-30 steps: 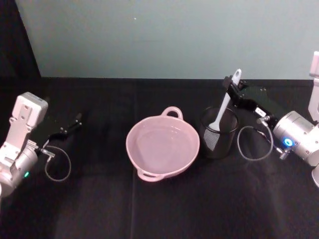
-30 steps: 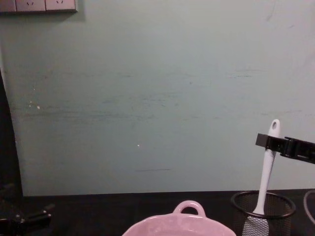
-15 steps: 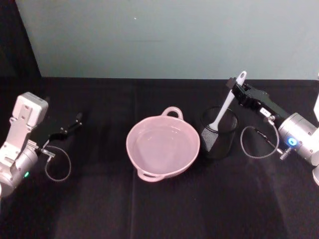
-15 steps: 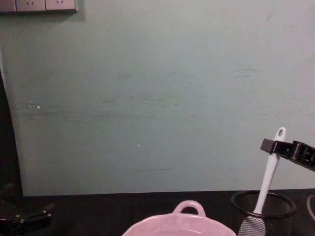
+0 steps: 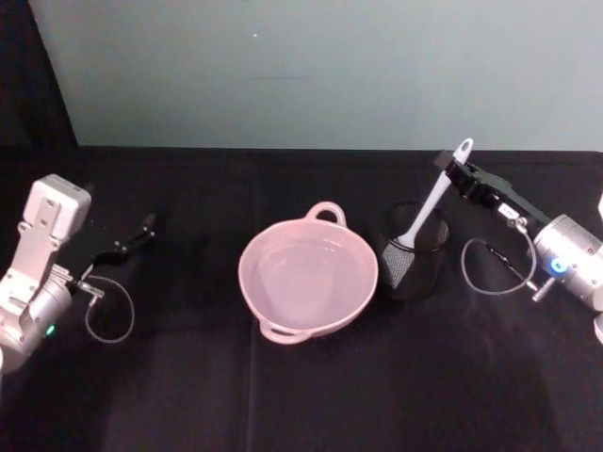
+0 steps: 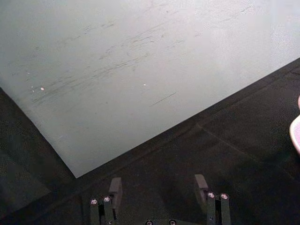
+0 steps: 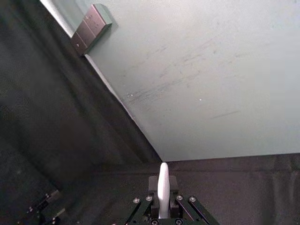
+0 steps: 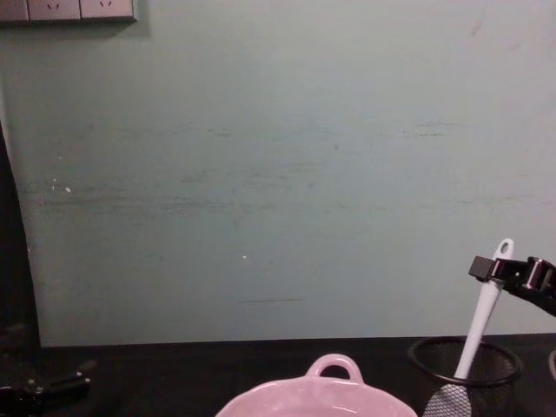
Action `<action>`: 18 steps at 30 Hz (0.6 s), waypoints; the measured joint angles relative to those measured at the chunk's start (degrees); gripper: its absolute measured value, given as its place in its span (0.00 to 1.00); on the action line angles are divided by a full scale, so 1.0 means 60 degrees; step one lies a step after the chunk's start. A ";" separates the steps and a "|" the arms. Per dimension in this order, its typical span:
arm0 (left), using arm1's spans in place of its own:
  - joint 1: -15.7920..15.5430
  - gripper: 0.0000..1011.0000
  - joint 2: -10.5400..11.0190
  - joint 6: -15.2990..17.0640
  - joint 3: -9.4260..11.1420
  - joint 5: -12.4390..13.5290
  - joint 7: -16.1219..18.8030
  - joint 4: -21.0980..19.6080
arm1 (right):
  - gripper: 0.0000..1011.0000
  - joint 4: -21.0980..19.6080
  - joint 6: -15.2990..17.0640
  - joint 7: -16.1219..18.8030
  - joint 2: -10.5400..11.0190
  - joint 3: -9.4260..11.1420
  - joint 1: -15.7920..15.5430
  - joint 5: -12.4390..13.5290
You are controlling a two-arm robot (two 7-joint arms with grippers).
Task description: Use the one hand to pick up the spoon and stir the clear water in the bowl.
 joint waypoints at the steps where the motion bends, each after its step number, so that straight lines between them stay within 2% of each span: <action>1: 0.0000 1.00 0.0001 0.0000 0.0000 0.0000 0.0000 0.0000 | 0.12 0.0209 0.0102 0.0078 -0.0015 -0.0029 0.0104 0.0152; 9: 0.0000 1.00 0.0001 0.0000 0.0000 0.0000 0.0000 0.0000 | 0.11 0.0606 0.0301 0.0209 0.0003 -0.0205 0.0404 0.0432; 18: 0.0000 1.00 0.0001 -0.0001 0.0000 0.0000 0.0000 0.0000 | 0.11 0.0600 0.0425 0.0040 0.0134 -0.0415 0.0514 0.0569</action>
